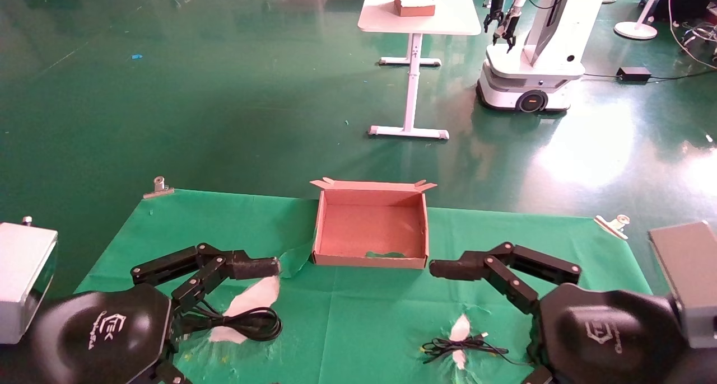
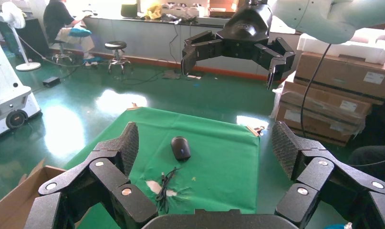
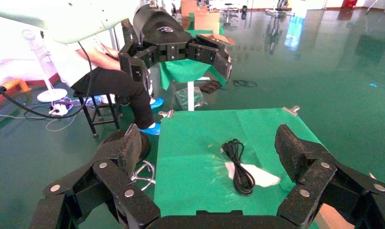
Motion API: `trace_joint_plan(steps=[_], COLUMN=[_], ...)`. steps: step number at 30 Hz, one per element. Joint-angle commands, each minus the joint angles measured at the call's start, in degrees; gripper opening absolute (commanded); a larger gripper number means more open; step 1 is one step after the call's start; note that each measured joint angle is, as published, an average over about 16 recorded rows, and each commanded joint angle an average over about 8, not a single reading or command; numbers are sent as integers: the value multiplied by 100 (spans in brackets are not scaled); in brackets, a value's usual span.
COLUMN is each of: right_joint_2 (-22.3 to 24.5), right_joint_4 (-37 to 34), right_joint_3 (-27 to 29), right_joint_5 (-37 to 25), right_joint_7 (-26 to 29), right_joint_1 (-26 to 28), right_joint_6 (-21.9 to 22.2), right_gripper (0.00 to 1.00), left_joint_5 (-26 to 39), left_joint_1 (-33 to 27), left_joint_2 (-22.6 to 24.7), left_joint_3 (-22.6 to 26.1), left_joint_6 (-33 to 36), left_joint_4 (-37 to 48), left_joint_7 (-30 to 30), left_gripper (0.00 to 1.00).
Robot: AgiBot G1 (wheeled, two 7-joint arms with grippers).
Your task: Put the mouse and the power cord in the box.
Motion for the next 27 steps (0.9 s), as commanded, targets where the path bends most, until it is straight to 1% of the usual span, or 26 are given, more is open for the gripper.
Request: trace_joint_plan(steps=[1,27], right_joint_2=[0,11], right_joint_4=[0,14], right_joint_3=[0,7], right_joint_5=[0,18], right_joint_7=[0,1], right_joint_1=[0,-10], right_joint_6=[0,-11], right_gripper=[100,100], left_joint_5=[0,14], left_joint_1=[0,11], left_joint_2=[0,-4], left_joint_3=[0,8], left_joint_6=[0,8], left_joint_4=[0,-4], left_joint_7=[0,3], left_gripper=[100,100])
